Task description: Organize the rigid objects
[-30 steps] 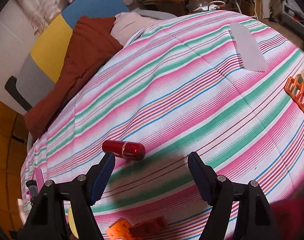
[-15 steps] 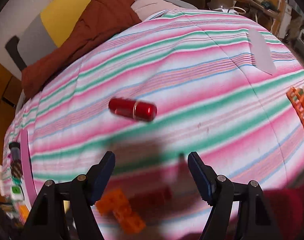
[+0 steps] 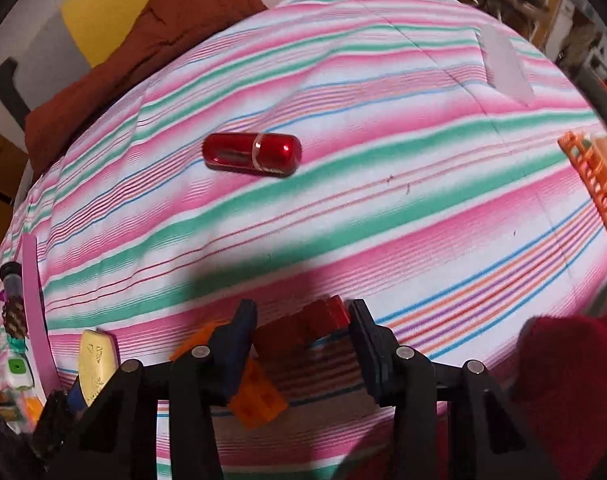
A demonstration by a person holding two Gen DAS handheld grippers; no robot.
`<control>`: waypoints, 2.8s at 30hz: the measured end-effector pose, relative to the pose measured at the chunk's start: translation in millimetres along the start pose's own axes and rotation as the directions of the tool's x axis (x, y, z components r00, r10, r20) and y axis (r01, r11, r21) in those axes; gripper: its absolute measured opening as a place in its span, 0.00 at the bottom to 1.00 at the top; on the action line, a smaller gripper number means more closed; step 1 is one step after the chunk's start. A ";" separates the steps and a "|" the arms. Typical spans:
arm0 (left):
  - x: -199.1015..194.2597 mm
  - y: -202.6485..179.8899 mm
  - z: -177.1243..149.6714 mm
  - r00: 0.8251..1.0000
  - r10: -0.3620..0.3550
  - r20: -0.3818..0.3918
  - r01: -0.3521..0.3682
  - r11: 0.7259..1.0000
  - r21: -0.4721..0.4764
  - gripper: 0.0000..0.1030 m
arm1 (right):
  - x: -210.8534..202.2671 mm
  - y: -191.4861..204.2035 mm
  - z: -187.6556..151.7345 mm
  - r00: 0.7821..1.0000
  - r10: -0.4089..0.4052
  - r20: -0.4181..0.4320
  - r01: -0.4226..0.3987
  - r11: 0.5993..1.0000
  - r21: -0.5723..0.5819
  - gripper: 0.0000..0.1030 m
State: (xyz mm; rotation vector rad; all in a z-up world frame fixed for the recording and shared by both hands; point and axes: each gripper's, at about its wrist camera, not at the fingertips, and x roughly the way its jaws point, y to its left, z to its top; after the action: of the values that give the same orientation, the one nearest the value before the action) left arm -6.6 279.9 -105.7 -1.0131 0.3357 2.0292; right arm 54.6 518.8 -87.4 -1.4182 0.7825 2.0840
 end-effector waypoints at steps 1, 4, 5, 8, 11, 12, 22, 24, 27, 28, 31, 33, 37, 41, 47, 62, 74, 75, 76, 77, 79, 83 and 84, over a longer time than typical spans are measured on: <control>-0.1 -0.4 -0.3 1.000 0.003 0.001 -0.003 1.000 0.003 0.41 | -0.6 1.3 1.6 1.000 0.018 0.002 -0.018 1.000 -0.007 0.46; -0.1 -1.9 0.3 1.000 0.012 0.001 -0.012 1.000 0.014 0.41 | -7.7 9.5 13.3 0.998 0.030 0.054 -0.027 0.998 -0.056 0.46; -0.5 -1.7 0.4 1.000 0.013 0.000 -0.013 1.000 0.013 0.41 | -10.0 12.6 17.4 0.997 0.037 0.070 -0.032 0.997 -0.069 0.46; -0.4 -3.1 1.5 1.000 0.024 -0.004 -0.024 0.999 0.022 0.41 | -8.3 28.9 31.6 0.993 0.080 0.084 -0.067 0.986 -0.155 0.46; 0.0 -4.7 2.0 0.999 0.034 -0.004 -0.034 0.999 0.030 0.41 | 3.4 45.7 34.3 0.993 0.088 0.082 -0.067 0.970 -0.232 0.46; -0.4 -4.6 1.9 0.999 0.036 -0.002 -0.036 0.999 0.029 0.41 | 5.9 48.0 33.3 0.993 0.094 0.078 -0.073 0.968 -0.240 0.46; -7.0 1.0 4.4 0.999 0.036 -0.012 -0.036 0.999 -0.035 0.41 | 23.5 63.6 31.4 0.996 0.034 0.081 -0.006 0.945 -0.326 0.46; -13.3 0.0 5.2 0.999 0.045 -0.009 -0.045 0.998 -0.042 0.40 | 23.0 65.2 30.6 0.996 0.031 0.086 0.000 0.943 -0.334 0.46; -26.5 -2.2 9.9 0.998 0.053 0.014 -0.052 0.998 -0.038 0.29 | 23.6 63.7 27.1 0.996 0.032 0.085 -0.002 0.942 -0.336 0.46; -29.3 -3.2 11.4 0.998 0.055 0.018 -0.054 0.998 -0.038 0.25 | 22.7 64.4 25.9 0.996 0.029 0.085 0.002 0.941 -0.339 0.46; -38.1 -3.4 18.0 0.998 0.060 0.030 -0.059 0.998 -0.032 0.16 | 27.9 67.2 25.4 0.997 0.012 0.081 0.017 0.935 -0.354 0.46; -37.4 -2.4 19.2 0.997 0.078 0.027 -0.077 0.997 -0.026 0.16 | 26.8 68.3 23.7 0.996 0.011 0.083 0.019 0.933 -0.359 0.46; -30.2 8.1 17.7 1.000 0.015 -0.016 -0.016 0.996 -0.088 0.16 | 26.3 66.6 21.4 0.997 0.016 0.081 0.013 0.937 -0.349 0.46; -28.4 11.3 17.0 1.000 0.003 -0.018 -0.005 0.995 -0.097 0.26 | 24.1 66.3 20.6 0.997 0.019 0.077 0.009 0.939 -0.345 0.46; -27.6 15.8 34.7 0.999 -0.006 -0.032 0.004 0.997 -0.082 0.39 | 24.1 60.6 23.9 0.998 0.033 0.060 -0.012 0.948 -0.318 0.46; 32.3 -4.6 109.1 0.995 0.004 -0.104 -0.003 1.000 0.010 0.75 | -2.5 17.0 42.2 0.988 0.075 0.136 -0.067 0.996 -0.060 0.46; 96.1 -26.2 141.4 0.982 0.023 -0.190 -0.012 0.998 0.057 0.93 | -11.6 6.3 50.0 0.972 0.157 0.174 -0.161 0.987 0.005 0.46; 101.1 -25.8 139.1 0.978 0.043 -0.205 -0.033 0.998 0.053 0.80 | -12.6 6.8 49.4 0.972 0.159 0.176 -0.162 0.987 0.002 0.46; 102.1 -23.7 136.8 0.976 0.034 -0.217 -0.026 0.999 0.042 0.75 | -12.9 8.2 49.5 0.971 0.161 0.176 -0.163 0.987 -0.003 0.46; 101.7 -20.1 132.2 0.977 0.015 -0.212 -0.011 1.000 0.017 0.75 | -12.9 9.0 49.7 0.971 0.161 0.177 -0.162 0.987 -0.006 0.46; 96.4 -16.2 125.7 0.980 0.008 -0.197 -0.008 1.000 -0.003 0.74 | -11.9 10.4 49.7 0.971 0.163 0.173 -0.163 0.987 -0.015 0.46; 77.3 -6.2 106.8 0.985 0.026 -0.168 -0.032 0.999 -0.029 0.74 | -7.9 18.6 47.4 0.975 0.159 0.156 -0.152 0.987 -0.055 0.46; 70.3 -5.0 102.4 0.987 0.041 -0.156 -0.046 0.999 -0.026 0.74 | -6.5 21.2 46.6 0.976 0.158 0.149 -0.149 0.986 -0.071 0.46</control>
State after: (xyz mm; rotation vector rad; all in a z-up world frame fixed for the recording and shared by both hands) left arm -81.6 378.2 -92.9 -1.1950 0.4141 2.0041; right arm 11.9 535.7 -63.8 -1.2429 0.7955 2.3212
